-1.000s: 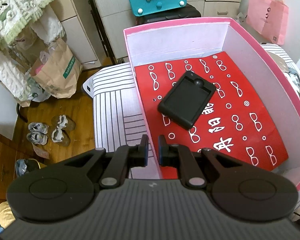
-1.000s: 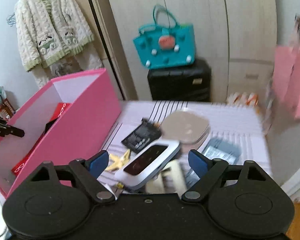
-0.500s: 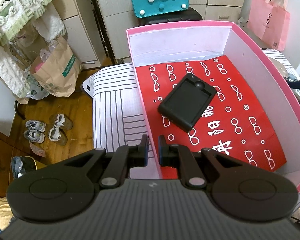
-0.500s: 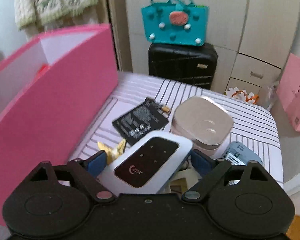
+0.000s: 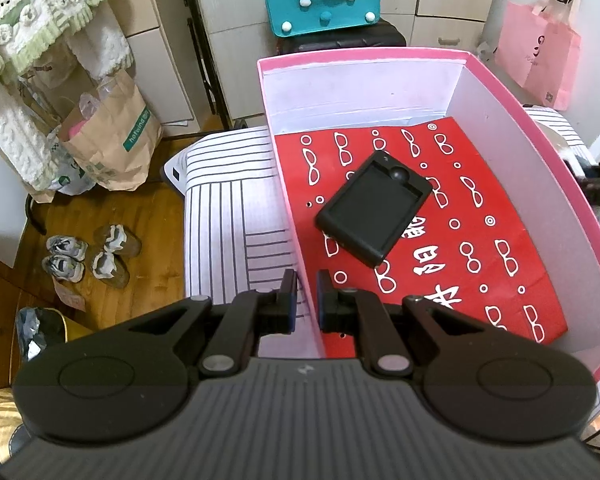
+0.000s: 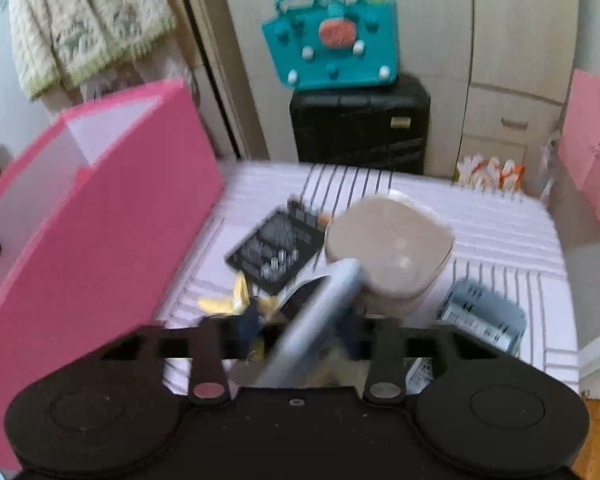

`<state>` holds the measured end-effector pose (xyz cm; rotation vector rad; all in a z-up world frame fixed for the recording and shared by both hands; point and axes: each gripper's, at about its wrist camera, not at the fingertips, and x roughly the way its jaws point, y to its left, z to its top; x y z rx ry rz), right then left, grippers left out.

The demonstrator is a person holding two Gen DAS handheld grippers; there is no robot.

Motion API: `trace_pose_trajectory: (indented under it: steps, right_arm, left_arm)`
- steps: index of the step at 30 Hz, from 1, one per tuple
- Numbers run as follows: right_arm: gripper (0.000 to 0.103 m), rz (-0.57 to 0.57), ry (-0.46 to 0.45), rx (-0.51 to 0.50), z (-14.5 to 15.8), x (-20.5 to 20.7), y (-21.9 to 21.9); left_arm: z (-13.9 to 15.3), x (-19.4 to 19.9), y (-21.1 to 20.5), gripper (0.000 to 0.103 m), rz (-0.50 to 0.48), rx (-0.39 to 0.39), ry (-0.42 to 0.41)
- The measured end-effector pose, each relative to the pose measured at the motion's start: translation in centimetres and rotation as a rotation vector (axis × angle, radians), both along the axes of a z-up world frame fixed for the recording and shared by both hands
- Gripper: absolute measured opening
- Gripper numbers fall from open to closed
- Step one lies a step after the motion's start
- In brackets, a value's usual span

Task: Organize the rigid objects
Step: 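Grasp the white pocket router with the right gripper, then lower the white router into the pink box and open the right gripper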

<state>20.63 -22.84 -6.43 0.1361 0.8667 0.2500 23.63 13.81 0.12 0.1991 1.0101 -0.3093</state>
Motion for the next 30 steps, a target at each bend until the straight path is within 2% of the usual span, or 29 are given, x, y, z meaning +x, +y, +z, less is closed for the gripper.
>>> trace_pose_trajectory:
  steps: [1,2,3,7,13,18,22,25,30]
  right_arm:
    - [0.017,0.008,0.01,0.068,0.3,0.1,-0.3]
    - [0.014,0.024,0.022,0.133,0.6,0.0,-0.5]
    - [0.014,0.037,0.025,0.153,0.9,0.0,-0.4]
    - [0.014,0.06,-0.023,0.128,2.4,-0.6,0.6]
    - [0.014,0.102,-0.103,0.17,6.6,-0.8,1.5]
    - [0.014,0.219,-0.137,0.242,10.3,0.1,4.4]
    - [0.014,0.347,-0.021,0.256,10.3,2.0,8.6]
    - [0.014,0.416,0.132,0.229,8.0,3.6,12.2]
    - [0.014,0.496,0.315,0.174,4.7,5.2,16.4]
  left_arm:
    - [0.0,0.0,0.0,0.009,-0.001,0.0,0.0]
    - [0.1,0.0,0.1,0.009,-0.002,-0.001,-0.001]
    - [0.1,0.0,0.1,0.009,-0.002,-0.001,-0.002]
    - [0.1,-0.1,0.1,0.009,-0.001,-0.007,0.0]
    - [0.1,-0.1,0.1,0.009,-0.002,-0.007,0.0]
    - [0.1,-0.1,-0.3,0.009,-0.026,0.03,0.006]
    - [0.1,-0.1,-0.5,0.009,-0.031,0.042,0.014]
    - [0.1,-0.1,-0.1,0.009,-0.025,0.023,0.019]
    - [0.1,0.0,0.0,0.009,-0.028,0.02,0.026]
